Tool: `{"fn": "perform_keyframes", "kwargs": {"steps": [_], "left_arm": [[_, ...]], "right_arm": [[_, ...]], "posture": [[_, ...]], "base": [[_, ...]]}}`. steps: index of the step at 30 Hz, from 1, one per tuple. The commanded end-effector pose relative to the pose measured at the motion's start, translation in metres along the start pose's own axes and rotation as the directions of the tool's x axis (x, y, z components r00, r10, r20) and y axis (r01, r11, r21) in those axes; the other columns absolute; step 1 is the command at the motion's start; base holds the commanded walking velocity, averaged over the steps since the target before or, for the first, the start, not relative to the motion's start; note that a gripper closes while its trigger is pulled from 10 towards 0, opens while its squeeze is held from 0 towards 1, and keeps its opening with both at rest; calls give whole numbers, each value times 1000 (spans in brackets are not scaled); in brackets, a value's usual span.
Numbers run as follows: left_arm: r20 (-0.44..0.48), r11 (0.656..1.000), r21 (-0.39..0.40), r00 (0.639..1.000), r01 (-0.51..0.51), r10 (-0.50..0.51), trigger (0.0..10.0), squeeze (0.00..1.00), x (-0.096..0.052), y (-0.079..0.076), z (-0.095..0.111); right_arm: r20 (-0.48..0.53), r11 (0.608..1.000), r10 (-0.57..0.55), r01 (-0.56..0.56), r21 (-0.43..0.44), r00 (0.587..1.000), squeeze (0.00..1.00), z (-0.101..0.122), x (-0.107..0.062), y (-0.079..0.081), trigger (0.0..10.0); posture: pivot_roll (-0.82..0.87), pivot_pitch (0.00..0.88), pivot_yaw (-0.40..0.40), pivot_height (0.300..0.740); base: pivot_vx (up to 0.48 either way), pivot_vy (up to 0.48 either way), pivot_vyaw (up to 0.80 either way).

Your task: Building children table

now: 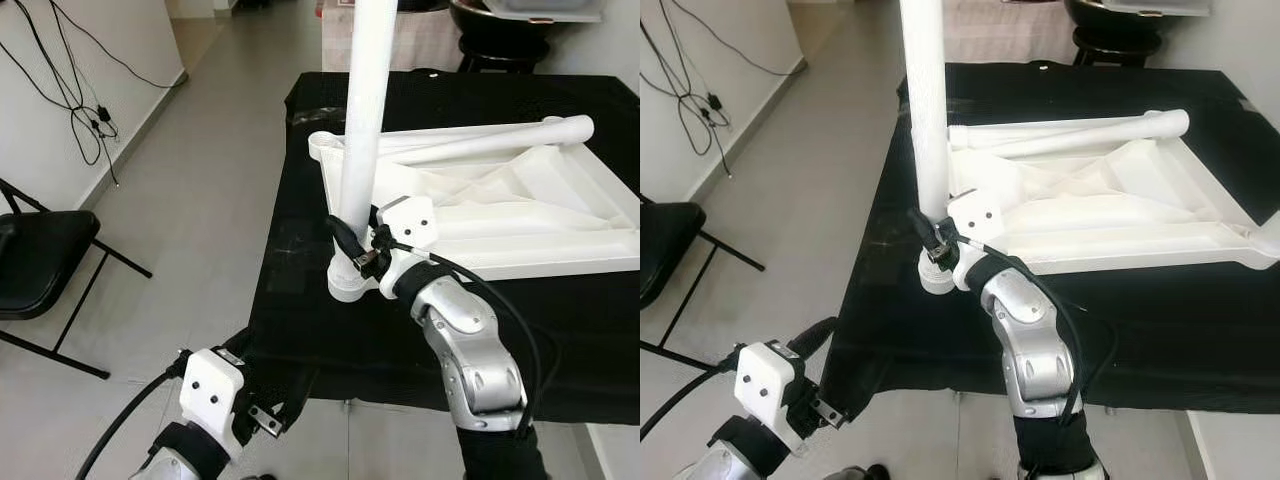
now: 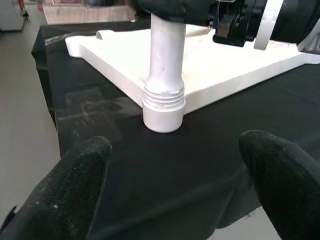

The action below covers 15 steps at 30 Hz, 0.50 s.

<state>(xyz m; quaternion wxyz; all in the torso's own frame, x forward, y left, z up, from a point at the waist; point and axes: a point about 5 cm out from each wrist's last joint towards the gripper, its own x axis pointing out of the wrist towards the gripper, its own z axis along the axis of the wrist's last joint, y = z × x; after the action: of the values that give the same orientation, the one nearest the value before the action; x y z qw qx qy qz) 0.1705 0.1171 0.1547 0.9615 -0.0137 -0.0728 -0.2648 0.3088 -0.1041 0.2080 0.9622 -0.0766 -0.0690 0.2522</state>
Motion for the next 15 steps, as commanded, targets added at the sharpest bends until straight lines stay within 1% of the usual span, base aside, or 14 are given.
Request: {"fn": "perform_keyframes", "kwargs": {"steps": [1, 3, 4, 5, 6, 7, 8, 9, 10, 11, 12, 13, 14, 15], "left_arm": [[-9, 1000, -18, 1000, -9, 9, 10000, 0, -1, 0, -5], [-8, 1000, -19, 1000, -9, 9, 10000, 0, 0, 0, -5], [-8, 1000, -19, 1000, -9, 9, 10000, 0, 0, 0, -5], [-7, 1000, -20, 1000, -2, 1, 10000, 0, 1, -1, -5], [-7, 1000, -21, 1000, 1, -2, 10000, 0, 1, -1, -6], [-7, 1000, -21, 1000, 1, -2, 10000, 0, 1, -1, -6], [-6, 1000, -20, 1000, 3, -3, 10000, 0, 1, -1, -6], [-6, 1000, -20, 1000, 3, -3, 10000, 0, 1, -1, -6], [-5, 1000, -20, 1000, 4, -4, 10000, 0, 1, -1, -6], [-4, 1000, -20, 1000, 4, -4, 10000, 0, 2, -2, -6], [-2, 1000, -20, 1000, 3, -3, 10000, 0, 2, -2, -7], [-1, 1000, -21, 1000, 1, -1, 10000, 0, 2, -2, -7], [0, 1000, -21, 1000, 0, 0, 10000, 0, 2, -3, -7], [0, 1000, -21, 1000, -1, 1, 10000, 0, 2, -3, -7]], "right_arm": [[-108, 993, 54, -42, 107, 993, 1000, -28, -3, -1, 10000], [-35, 979, 127, -119, 164, 991, 1000, -16, 3, 5, 10000], [-35, 979, 127, -119, 164, 991, 1000, -16, 3, 5, 10000], [39, 943, 285, -287, 169, 958, 1000, -4, 8, 2, 10000], [60, 920, 356, -361, 153, 932, 1000, 1, 10, 1, 10000], [60, 920, 356, -361, 153, 932, 1000, 1, 10, 1, 10000], [74, 886, 441, -447, 125, 894, 1000, 6, 10, 0, 10000], [74, 886, 441, -447, 125, 894, 1000, 6, 10, 0, 10000], [74, 867, 487, -492, 80, 870, 733, 9, 11, -3, 10000], [65, 824, 561, -565, 46, 825, 0, 12, 13, -9, 10000], [56, 795, 604, -606, 25, 795, 0, 14, 14, -13, 10000], [54, 756, 653, -654, 22, 756, 0, 16, 15, -18, 10000], [55, 729, 682, -684, 24, 729, 0, 17, 15, -20, 10000], [58, 716, 696, -698, 27, 716, 0, 18, 16, -21, 10000]], "posture": [[-51, 205, 19, 740], [-49, 201, 20, 740], [-49, 201, 20, 740], [-47, 197, 20, 740], [-40, 193, 19, 740], [-40, 193, 19, 740], [-40, 193, 19, 740], [-40, 193, 19, 740], [-40, 193, 19, 740], [-36, 187, 13, 740], [-36, 187, 13, 740], [-26, 184, 8, 740], [-26, 184, 8, 740], [-26, 184, 8, 740]], "base": [[0, 0, 0], [0, 0, 0], [0, 0, 0], [0, 0, 0], [0, 0, 0], [0, 0, 0], [0, 0, 0], [0, 0, 0], [0, 0, 0], [0, 0, 0], [0, 0, 0], [0, 0, 0], [0, 0, 0], [0, 0, 0]]}}
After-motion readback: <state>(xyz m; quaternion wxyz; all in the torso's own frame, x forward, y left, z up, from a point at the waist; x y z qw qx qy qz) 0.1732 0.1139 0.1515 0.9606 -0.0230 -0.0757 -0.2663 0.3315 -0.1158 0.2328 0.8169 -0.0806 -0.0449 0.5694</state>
